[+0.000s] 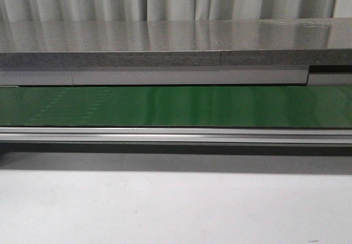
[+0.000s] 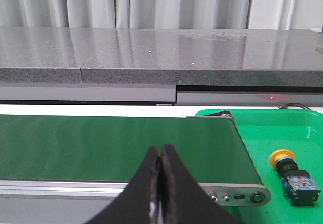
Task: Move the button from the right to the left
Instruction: 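Move the right gripper down over the yellow push button in the green tray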
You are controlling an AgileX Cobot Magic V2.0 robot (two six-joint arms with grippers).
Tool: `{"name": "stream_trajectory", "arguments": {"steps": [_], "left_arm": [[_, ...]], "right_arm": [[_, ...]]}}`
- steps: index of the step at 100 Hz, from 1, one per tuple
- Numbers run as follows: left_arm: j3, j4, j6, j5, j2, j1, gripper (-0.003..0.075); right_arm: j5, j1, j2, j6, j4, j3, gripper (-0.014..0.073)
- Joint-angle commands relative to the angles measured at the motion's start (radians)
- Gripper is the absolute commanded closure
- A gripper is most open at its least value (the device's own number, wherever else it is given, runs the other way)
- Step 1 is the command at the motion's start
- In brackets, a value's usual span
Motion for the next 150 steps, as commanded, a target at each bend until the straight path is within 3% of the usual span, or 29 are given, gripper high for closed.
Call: {"name": "stream_trajectory", "arguments": {"steps": [1,59,89,116,134,150], "left_arm": [[0.045,-0.009,-0.010,-0.077,-0.031,0.001,0.0741],[0.045,-0.009,-0.010,-0.077,-0.031,0.001,0.0741],[0.045,-0.009,-0.010,-0.077,-0.031,0.001,0.0741],[0.045,-0.009,-0.010,-0.077,-0.031,0.001,0.0741],[0.045,-0.009,-0.010,-0.077,-0.031,0.001,0.0741],[0.045,-0.009,-0.010,-0.077,-0.031,0.001,0.0741]], "right_arm": [[-0.078,0.002,-0.022,0.001,-0.009,-0.014,0.0660],[-0.063,0.002,-0.021,0.001,-0.008,-0.030,0.0660],[0.260,0.002,0.039,0.001,-0.008,-0.288,0.0660],[0.519,0.002,0.272,0.001,-0.013,-0.539,0.0660],[0.571,0.002,0.454,0.017,-0.038,-0.669,0.0660],[0.644,-0.001,0.629,0.119,-0.109,-0.784,0.0660]]}}
